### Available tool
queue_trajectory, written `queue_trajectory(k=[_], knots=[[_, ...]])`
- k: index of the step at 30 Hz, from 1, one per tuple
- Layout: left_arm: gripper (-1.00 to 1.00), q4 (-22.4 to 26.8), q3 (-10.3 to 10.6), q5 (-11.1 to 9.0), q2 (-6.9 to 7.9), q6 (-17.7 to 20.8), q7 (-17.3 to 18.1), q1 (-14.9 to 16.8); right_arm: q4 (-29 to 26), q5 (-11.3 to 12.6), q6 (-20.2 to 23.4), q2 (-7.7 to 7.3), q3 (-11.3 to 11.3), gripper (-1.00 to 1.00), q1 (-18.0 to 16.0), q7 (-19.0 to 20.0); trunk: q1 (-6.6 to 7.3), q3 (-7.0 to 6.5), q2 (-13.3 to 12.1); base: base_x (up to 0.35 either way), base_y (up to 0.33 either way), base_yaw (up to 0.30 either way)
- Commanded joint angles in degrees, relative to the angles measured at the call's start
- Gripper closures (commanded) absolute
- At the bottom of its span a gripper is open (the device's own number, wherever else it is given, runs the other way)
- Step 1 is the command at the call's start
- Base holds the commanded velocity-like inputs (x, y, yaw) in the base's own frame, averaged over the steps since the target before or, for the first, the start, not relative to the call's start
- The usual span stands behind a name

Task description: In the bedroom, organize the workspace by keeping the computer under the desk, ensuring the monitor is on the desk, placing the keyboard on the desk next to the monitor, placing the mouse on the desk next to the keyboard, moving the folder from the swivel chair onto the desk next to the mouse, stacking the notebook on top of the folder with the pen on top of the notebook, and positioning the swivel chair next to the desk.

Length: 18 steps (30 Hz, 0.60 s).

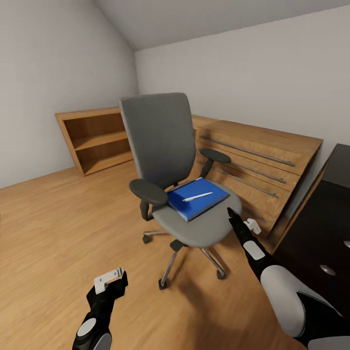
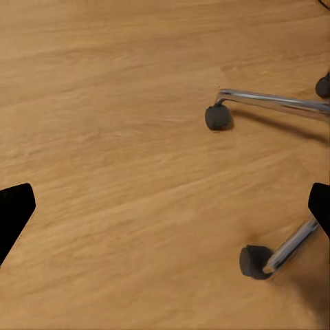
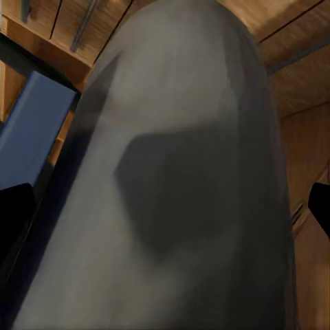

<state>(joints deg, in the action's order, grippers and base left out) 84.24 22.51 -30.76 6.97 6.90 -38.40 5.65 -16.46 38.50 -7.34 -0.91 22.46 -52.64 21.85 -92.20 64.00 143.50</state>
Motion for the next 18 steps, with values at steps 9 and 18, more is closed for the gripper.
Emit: queue_trajectory(k=[9,18], knots=[[-1.0,0.05,0.18,-0.18,-0.02,0.22,-0.42,0.07,0.11,0.43,-0.12,0.03,-0.48,-1.0,-0.07,0.47,-0.01,0.04,0.02,0.1,0.1,0.0],[-1.0,0.05,0.21,-0.21,-0.03,0.22,-0.45,0.07,0.11,0.43,-0.12,0.03,-0.48,-1.0,-0.09,0.47,-0.01,0.04,0.02,-0.149,0.003,0.0]])
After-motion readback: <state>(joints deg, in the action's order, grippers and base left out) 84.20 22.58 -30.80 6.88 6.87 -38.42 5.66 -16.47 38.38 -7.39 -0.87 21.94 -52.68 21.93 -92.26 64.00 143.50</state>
